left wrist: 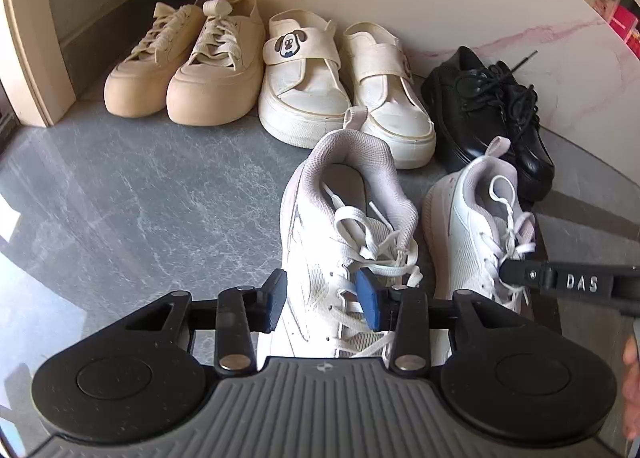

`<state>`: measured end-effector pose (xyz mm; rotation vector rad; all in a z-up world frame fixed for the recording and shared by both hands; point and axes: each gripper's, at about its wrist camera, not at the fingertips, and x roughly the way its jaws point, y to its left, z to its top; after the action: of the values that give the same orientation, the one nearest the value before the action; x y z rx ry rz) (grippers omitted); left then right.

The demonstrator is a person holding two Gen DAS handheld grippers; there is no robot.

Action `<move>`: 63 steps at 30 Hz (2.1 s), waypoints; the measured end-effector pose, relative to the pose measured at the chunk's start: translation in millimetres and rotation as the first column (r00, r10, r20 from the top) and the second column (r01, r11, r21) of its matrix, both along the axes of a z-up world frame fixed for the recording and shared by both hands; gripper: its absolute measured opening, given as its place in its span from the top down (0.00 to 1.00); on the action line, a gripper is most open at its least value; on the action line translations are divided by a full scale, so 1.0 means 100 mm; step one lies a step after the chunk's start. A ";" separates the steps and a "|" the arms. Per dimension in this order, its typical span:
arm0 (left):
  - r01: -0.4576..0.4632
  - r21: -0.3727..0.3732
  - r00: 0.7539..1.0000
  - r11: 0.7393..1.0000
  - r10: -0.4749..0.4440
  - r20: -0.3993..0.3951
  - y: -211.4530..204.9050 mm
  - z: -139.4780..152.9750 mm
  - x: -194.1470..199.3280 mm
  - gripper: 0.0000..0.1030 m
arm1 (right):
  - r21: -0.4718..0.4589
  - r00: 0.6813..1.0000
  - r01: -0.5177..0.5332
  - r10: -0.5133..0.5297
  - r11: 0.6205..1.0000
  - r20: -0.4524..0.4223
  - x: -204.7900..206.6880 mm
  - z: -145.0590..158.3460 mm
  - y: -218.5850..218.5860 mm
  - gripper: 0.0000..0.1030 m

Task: Organize scattered shoes
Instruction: 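Set the white sneakers down in front of the black shoes and open both grippers, then grasp the red Nike sneakers at the heels, one with each gripper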

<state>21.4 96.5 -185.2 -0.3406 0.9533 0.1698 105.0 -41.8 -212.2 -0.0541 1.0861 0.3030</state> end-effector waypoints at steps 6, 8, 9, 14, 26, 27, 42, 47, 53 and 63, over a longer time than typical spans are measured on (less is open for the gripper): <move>-0.038 -0.043 0.999 0.998 0.037 -0.005 -0.01 -0.12 0.03 0.74 | -0.001 1.000 -0.009 0.009 1.000 0.021 0.01 -0.03 0.01 0.85; -0.071 -0.089 0.997 0.994 0.072 0.010 0.05 -0.15 0.00 0.78 | 0.003 1.000 -0.005 0.005 1.000 0.027 0.02 -0.03 -0.01 0.88; -0.088 -0.128 0.996 0.988 0.091 0.017 0.09 -0.16 -0.02 0.79 | 0.006 1.000 -0.002 0.002 1.000 0.031 0.02 -0.03 -0.02 0.89; -0.093 -0.184 0.995 0.978 0.100 0.028 -0.02 -0.19 0.03 0.81 | 0.002 0.998 0.009 -0.009 1.000 0.062 0.02 0.03 -0.04 0.93; -0.067 -0.232 0.997 0.970 0.073 0.016 -0.32 -0.22 0.25 0.82 | -0.020 0.997 0.051 -0.049 0.999 0.065 0.03 0.14 -0.22 0.97; -0.062 -0.217 0.998 0.974 0.066 0.014 -0.34 -0.22 0.26 0.82 | -0.016 0.997 0.040 -0.039 0.999 0.067 0.03 0.15 -0.20 0.97; -0.042 -0.158 0.999 0.987 0.038 -0.026 -0.38 -0.15 0.32 0.79 | 0.010 0.999 0.040 -0.040 0.999 -0.024 0.01 0.07 -0.20 0.96; -0.027 -0.115 1.000 0.993 0.025 -0.017 -0.38 -0.03 0.26 0.68 | 0.014 0.999 0.030 -0.030 0.999 -0.033 -0.09 0.14 -0.17 0.95; -0.024 -0.049 1.000 0.999 0.023 -0.013 -0.33 0.19 0.08 0.60 | 0.031 0.999 -0.005 0.006 1.000 -0.049 -0.27 0.25 -0.12 0.92; 0.008 0.045 0.994 0.999 -0.003 -0.112 -0.28 0.42 -0.52 0.58 | 0.072 0.984 -0.095 0.104 0.993 -0.143 -0.86 0.37 0.00 0.79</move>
<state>-30.5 68.3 -142.8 -0.2885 1.0598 0.2072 19.3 -41.5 -174.8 -0.0290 1.2208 0.4374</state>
